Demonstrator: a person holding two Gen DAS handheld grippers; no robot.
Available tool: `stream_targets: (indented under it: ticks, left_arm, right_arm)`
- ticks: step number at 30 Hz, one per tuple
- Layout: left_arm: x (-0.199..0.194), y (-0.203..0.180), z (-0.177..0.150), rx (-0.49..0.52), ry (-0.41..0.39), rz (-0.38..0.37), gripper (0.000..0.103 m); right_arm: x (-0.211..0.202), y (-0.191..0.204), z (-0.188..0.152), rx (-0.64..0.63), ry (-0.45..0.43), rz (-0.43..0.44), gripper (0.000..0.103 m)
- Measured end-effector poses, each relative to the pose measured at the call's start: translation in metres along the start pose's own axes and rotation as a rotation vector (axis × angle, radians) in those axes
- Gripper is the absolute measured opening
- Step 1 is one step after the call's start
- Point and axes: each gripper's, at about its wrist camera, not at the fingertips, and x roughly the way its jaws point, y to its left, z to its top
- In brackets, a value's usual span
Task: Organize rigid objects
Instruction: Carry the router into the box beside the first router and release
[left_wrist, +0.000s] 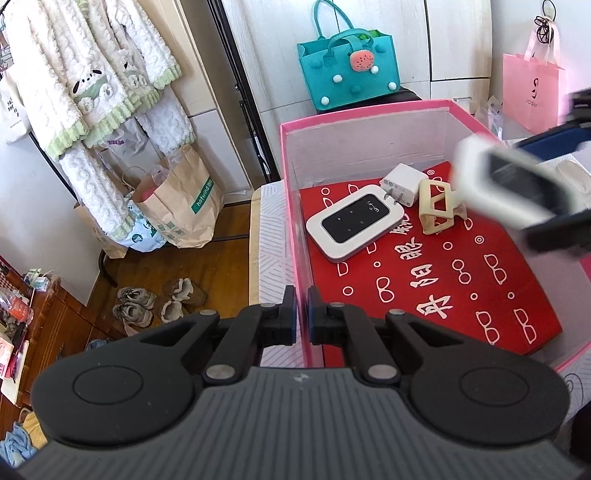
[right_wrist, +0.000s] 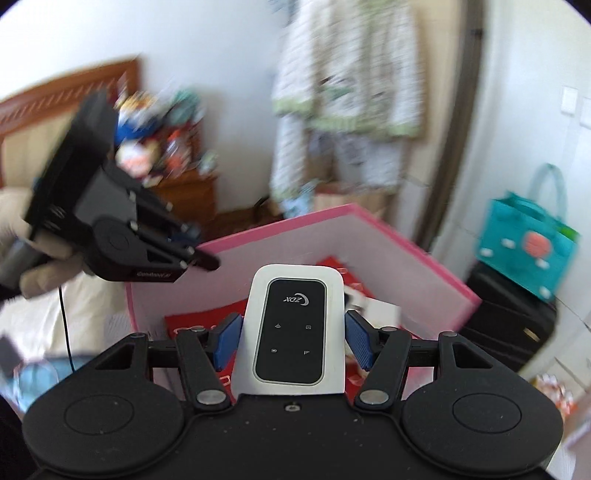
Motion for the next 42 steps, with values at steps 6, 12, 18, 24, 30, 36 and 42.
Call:
stream_targets:
  ticks: [6,12,18,24,30,36,42]
  left_arm:
    - [-0.006,0.004,-0.008,-0.010,-0.018,-0.017,0.005]
    - [-0.005,0.007,-0.010,-0.029,-0.030,-0.037,0.005]
    - [-0.004,0.010,-0.011,-0.053,-0.044,-0.056,0.005]
    - [-0.005,0.013,-0.011,-0.055,-0.042,-0.075,0.005]
    - [-0.006,0.011,-0.014,-0.052,-0.059,-0.070,0.005]
    - [-0.005,0.013,-0.014,-0.073,-0.069,-0.083,0.005]
    - [-0.006,0.008,-0.016,-0.044,-0.067,-0.067,0.005]
  right_arm:
    - [0.069,0.003,0.022,-0.071,0.199,-0.010,0.066]
    - [0.112,0.012,0.030,-0.156,0.378,0.107,0.066]
    - [0.145,0.018,0.043,-0.243,0.493,0.146,0.066]
    - [0.168,0.011,0.053,-0.288,0.547,0.120,0.062]
    - [0.134,0.001,0.058,-0.224,0.425,0.082,0.063]
    - [0.060,-0.017,0.060,-0.067,0.274,0.074,0.066]
    - [0.004,-0.035,0.048,0.101,0.184,0.015,0.068]
